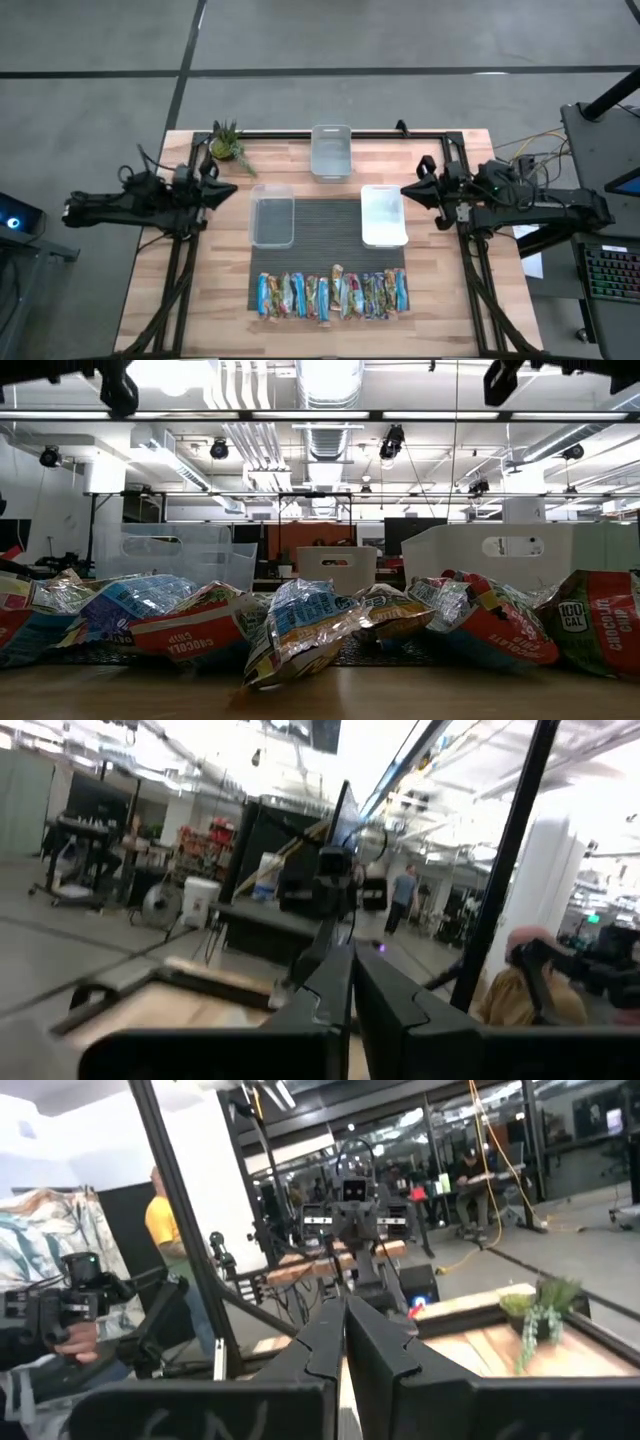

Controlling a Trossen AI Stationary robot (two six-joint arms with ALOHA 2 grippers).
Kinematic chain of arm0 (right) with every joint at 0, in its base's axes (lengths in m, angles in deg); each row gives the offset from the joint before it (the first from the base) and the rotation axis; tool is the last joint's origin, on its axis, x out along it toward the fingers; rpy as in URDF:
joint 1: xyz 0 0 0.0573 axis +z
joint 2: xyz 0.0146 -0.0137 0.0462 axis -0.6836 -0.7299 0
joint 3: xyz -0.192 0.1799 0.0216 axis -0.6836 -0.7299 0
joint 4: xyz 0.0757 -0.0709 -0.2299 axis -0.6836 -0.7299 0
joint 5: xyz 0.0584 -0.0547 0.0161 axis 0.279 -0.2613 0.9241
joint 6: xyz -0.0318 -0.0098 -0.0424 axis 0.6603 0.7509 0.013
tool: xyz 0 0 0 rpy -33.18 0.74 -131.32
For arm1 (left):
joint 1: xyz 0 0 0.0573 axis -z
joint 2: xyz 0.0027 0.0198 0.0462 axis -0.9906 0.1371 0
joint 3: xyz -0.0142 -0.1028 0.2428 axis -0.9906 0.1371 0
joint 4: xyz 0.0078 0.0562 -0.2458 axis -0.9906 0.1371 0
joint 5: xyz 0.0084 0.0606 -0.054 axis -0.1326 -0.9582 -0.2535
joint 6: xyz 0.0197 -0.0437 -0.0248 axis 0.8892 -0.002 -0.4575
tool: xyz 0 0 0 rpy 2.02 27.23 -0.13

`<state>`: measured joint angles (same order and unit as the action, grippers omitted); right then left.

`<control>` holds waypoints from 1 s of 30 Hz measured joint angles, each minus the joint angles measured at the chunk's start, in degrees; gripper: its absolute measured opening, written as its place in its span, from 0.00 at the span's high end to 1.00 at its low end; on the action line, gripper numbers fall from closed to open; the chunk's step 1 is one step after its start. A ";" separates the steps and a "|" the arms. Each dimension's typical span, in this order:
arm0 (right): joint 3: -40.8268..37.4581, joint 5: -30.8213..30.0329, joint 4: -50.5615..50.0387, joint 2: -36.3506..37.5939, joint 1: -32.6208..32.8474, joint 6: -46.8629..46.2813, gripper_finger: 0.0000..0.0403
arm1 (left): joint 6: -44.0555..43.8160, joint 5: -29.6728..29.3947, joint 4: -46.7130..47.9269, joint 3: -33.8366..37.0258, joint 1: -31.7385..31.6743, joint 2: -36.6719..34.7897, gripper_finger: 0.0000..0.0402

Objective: Pick and place Granola Bars by type
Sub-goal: Put the red granola bar into the transparent bin

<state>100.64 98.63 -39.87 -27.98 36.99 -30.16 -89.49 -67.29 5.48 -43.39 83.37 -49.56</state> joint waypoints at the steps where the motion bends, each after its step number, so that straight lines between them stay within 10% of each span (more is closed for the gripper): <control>1: -0.67 -0.06 0.34 0.00 -0.02 -0.07 0.98 | -0.01 -0.01 -0.05 1.13 0.01 -0.04 1.00; 30: -2.68 -0.10 1.64 -0.04 -0.02 -0.06 0.98 | 1.47 0.52 -4.35 15.99 0.00 -6.57 1.00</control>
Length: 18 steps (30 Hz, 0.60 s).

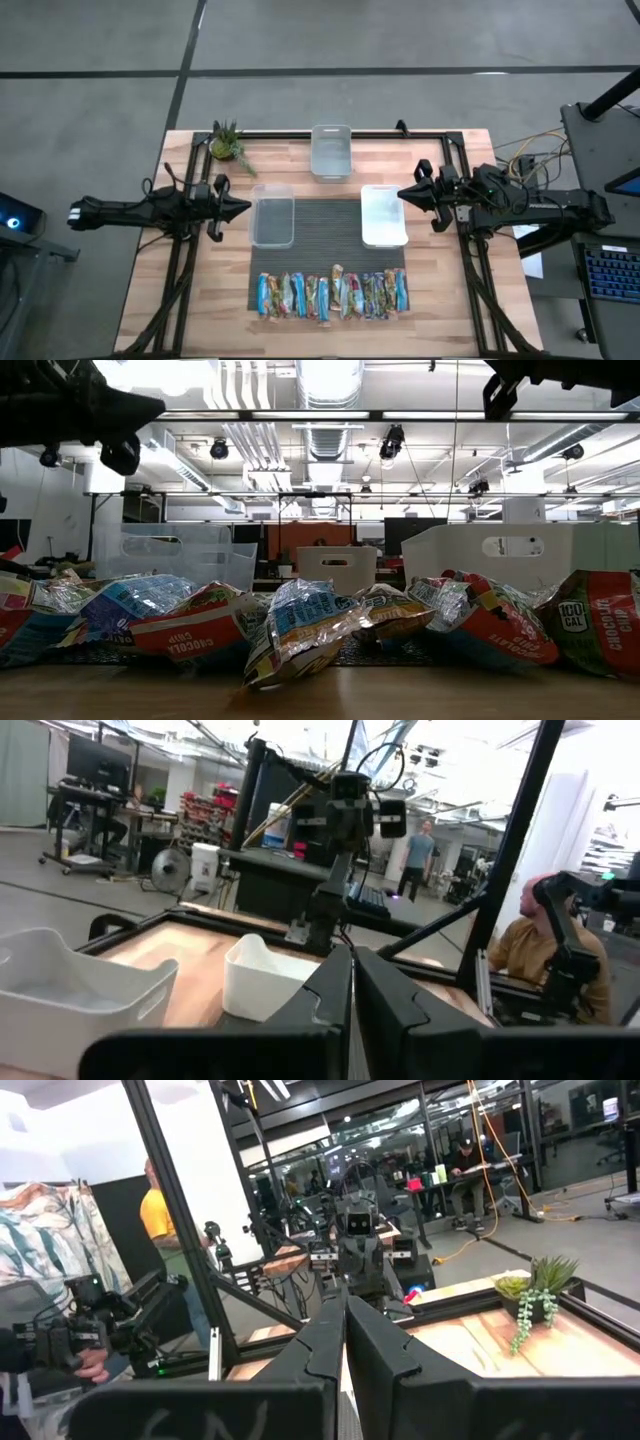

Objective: Pick and place Granola Bars by type
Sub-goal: Put the red granola bar into the transparent bin

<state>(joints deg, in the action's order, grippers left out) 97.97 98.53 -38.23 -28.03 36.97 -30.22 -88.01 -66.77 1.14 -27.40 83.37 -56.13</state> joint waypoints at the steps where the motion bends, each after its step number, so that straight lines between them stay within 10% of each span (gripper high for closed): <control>1: 0.00 0.00 -0.02 0.00 0.00 0.00 0.98 | -0.02 0.00 -0.18 0.54 -0.02 -0.28 1.00; 18: 0.00 0.00 -0.07 0.00 0.00 0.00 0.98 | -1.59 0.66 4.39 2.96 -0.01 -1.29 1.00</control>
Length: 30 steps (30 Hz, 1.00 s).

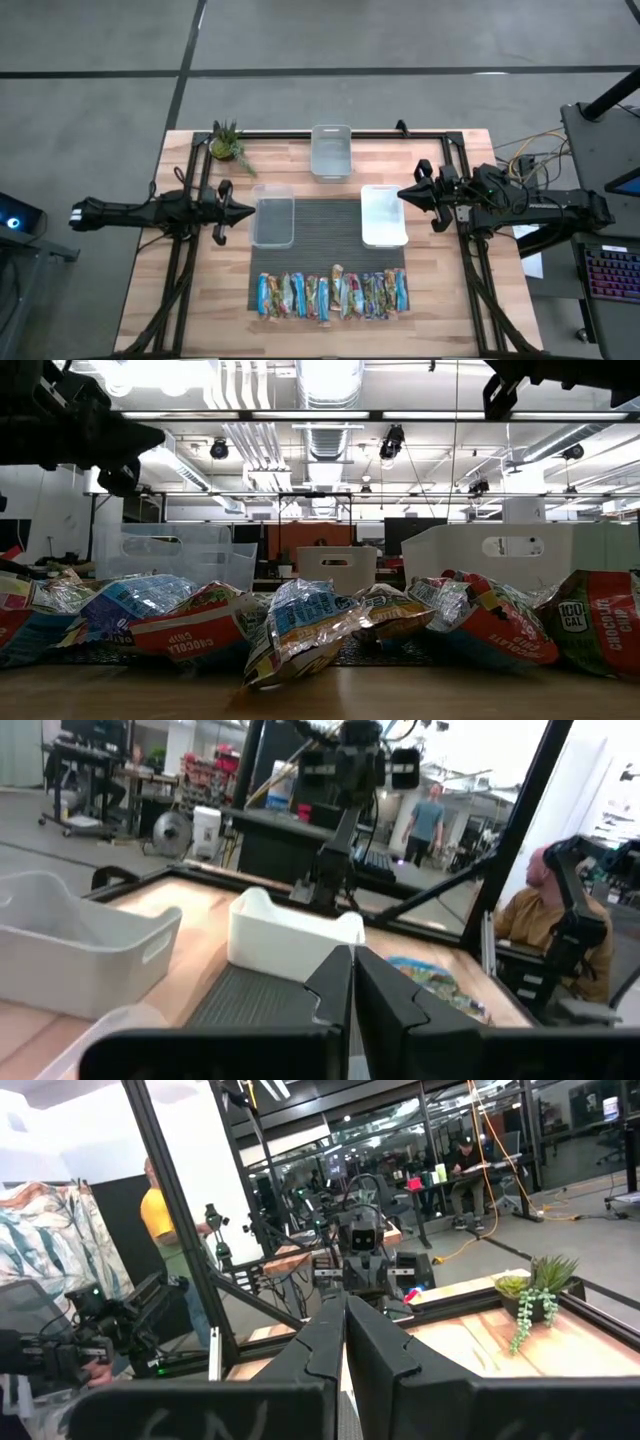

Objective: Pick and place Granola Bars by type
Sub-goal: Put the red granola bar into the transparent bin

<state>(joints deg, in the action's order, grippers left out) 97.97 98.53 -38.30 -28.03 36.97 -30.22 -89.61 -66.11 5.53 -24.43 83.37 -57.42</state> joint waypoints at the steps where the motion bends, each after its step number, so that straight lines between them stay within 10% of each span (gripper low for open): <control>1: 0.00 0.00 -0.01 0.00 0.00 0.00 0.98 | -0.04 0.02 0.94 0.00 0.00 0.00 1.00; 30: 0.02 0.02 -0.43 0.02 0.00 -0.30 0.98 | -2.38 0.70 9.25 0.02 0.01 0.02 1.00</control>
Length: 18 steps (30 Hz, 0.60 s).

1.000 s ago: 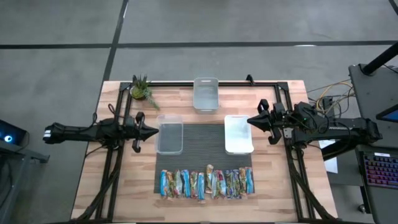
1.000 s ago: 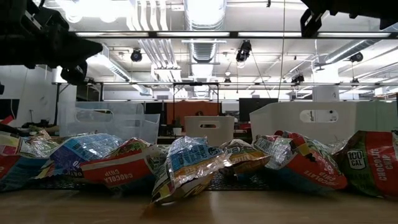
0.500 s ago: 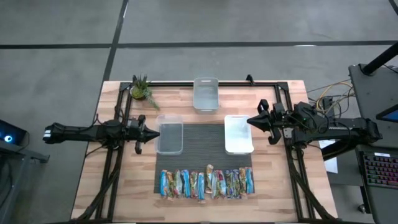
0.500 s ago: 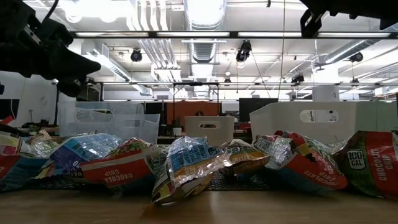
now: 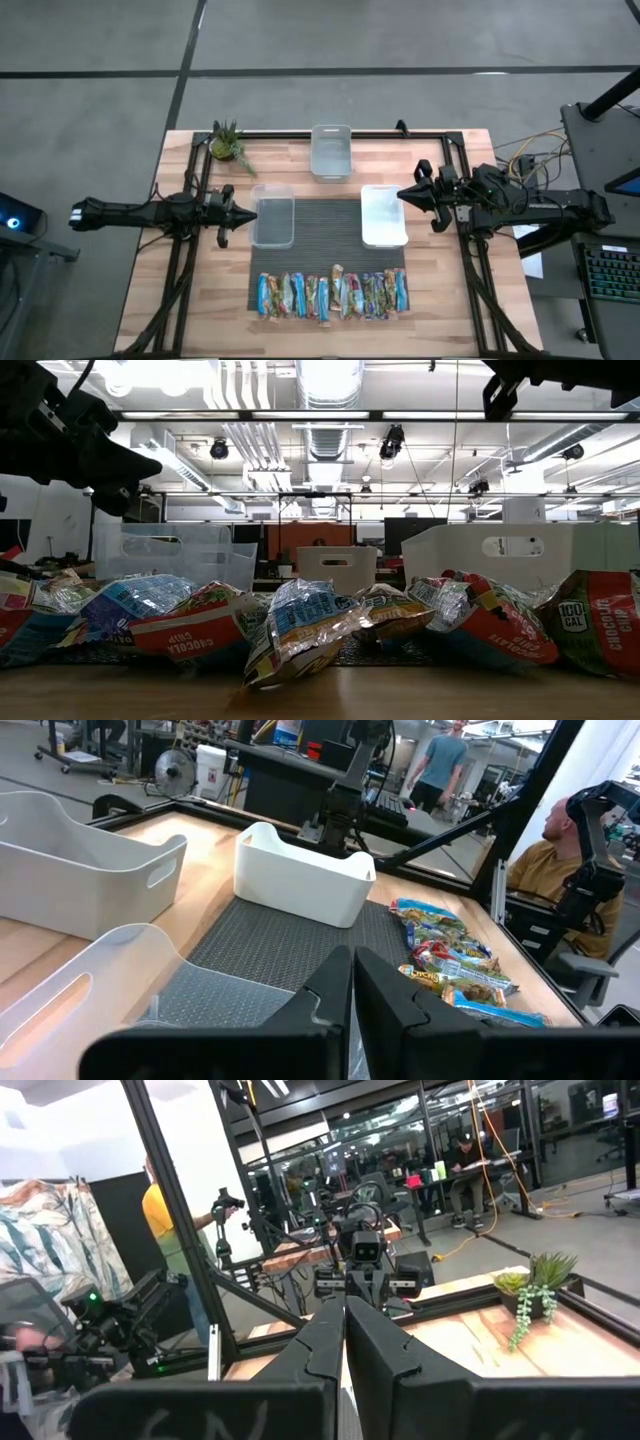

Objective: Pick and place Granola Bars by type
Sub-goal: Put the red granola bar into the transparent bin

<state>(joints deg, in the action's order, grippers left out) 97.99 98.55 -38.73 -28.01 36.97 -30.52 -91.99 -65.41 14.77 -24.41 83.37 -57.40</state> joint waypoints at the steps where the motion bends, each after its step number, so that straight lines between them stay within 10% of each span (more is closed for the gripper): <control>1: 0.00 0.02 0.04 0.00 0.00 -0.44 0.98 | 0.00 -0.02 0.02 0.00 -0.01 0.00 1.00; 18: 5.79 0.69 -0.58 -0.02 0.02 0.29 0.98 | 0.04 -0.37 -1.01 0.09 0.00 0.02 1.00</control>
<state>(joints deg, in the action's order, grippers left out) 103.78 99.24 -39.32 -28.03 36.99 -30.23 -91.94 -65.78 13.76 -24.33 83.38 -57.38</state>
